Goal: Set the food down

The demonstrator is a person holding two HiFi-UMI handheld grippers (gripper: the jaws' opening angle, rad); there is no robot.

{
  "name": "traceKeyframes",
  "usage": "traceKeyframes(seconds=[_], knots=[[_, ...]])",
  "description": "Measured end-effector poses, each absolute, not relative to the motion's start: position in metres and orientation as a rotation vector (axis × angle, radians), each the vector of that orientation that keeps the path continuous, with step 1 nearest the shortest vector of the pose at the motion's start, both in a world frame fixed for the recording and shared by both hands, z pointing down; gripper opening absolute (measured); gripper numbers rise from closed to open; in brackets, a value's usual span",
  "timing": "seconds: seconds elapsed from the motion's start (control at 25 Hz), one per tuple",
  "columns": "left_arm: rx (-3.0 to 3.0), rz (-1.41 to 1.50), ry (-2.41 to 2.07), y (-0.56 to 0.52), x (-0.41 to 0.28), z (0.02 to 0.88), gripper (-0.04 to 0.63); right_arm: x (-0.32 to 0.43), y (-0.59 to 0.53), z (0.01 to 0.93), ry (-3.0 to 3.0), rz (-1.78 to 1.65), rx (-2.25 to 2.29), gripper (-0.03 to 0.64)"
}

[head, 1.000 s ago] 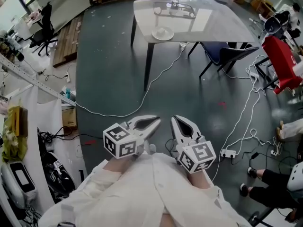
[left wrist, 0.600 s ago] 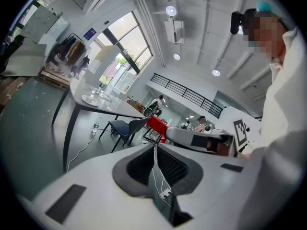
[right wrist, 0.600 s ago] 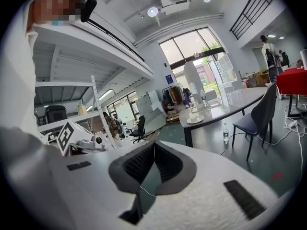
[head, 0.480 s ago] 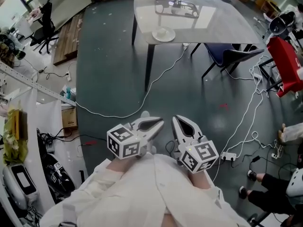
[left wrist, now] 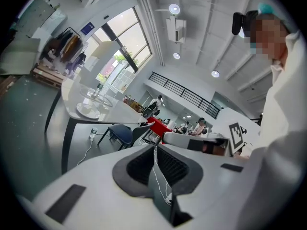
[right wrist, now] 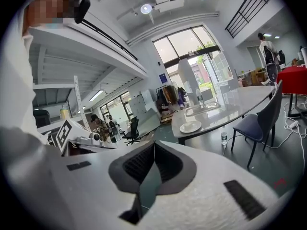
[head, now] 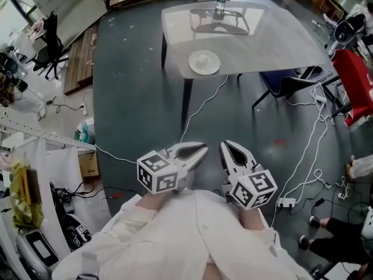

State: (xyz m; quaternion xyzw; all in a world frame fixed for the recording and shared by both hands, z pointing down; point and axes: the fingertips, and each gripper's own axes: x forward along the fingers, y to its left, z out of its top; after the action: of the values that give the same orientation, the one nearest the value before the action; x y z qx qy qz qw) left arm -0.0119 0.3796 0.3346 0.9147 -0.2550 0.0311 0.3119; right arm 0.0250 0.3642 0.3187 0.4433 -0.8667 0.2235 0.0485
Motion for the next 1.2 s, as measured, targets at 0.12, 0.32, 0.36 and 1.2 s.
traceKeyframes(seconds=[0.12,0.32,0.36,1.2], knots=[[2.44,0.093,-0.655,0.335,-0.018,0.329,0.032,0.018,0.318,0.314,-2.637,0.662,1.377,0.003],[2.452,0.088,-0.645,0.269,-0.038,0.327,0.032,0.001,0.251,0.31,-2.633,0.638,1.405,0.003],[2.456,0.088,-0.642,0.258,-0.042,0.327,0.032,-0.003,0.24,0.31,-2.631,0.633,1.415,0.003],[2.367,0.123,-0.628,0.149,-0.045,0.362,0.032,-0.003,0.126,0.343,-2.557,0.733,1.401,0.003]])
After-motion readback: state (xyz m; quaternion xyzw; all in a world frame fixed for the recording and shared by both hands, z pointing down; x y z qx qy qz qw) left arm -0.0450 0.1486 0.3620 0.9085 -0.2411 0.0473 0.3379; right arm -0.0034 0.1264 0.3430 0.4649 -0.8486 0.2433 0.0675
